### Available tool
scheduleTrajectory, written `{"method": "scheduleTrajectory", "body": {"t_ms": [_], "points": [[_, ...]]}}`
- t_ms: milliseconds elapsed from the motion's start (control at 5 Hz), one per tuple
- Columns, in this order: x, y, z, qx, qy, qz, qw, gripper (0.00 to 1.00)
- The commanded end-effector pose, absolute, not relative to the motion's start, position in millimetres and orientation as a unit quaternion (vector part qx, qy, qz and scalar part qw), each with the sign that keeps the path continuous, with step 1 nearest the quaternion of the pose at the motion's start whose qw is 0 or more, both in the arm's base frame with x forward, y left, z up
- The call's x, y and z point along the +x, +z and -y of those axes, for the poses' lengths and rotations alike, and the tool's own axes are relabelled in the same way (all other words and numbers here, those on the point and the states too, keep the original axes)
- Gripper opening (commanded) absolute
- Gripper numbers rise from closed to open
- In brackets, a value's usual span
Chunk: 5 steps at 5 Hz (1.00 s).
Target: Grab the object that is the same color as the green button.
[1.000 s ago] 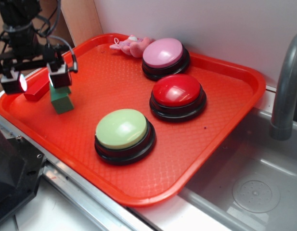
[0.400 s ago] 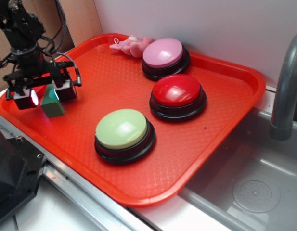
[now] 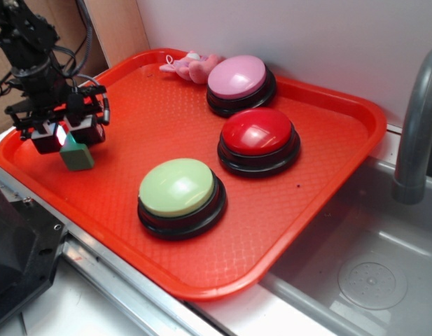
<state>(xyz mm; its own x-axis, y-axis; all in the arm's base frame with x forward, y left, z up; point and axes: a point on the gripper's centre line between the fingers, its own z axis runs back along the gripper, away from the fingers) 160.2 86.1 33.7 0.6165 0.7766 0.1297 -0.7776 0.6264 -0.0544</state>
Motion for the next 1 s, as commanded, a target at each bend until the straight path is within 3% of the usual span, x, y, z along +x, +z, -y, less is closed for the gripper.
{"method": "scheduleTrajectory", "body": {"t_ms": [0,400,600,800], "points": [[178,109,-68,0.063,0.361,0.1,0.925,0.0],[194,164,-29,0.028,0.253,0.084,0.963,0.0],[203,178,-15,-0.003,0.149,0.081,0.985,0.0],[201,176,-28,0.019,0.126,0.075,0.989,0.0]]}}
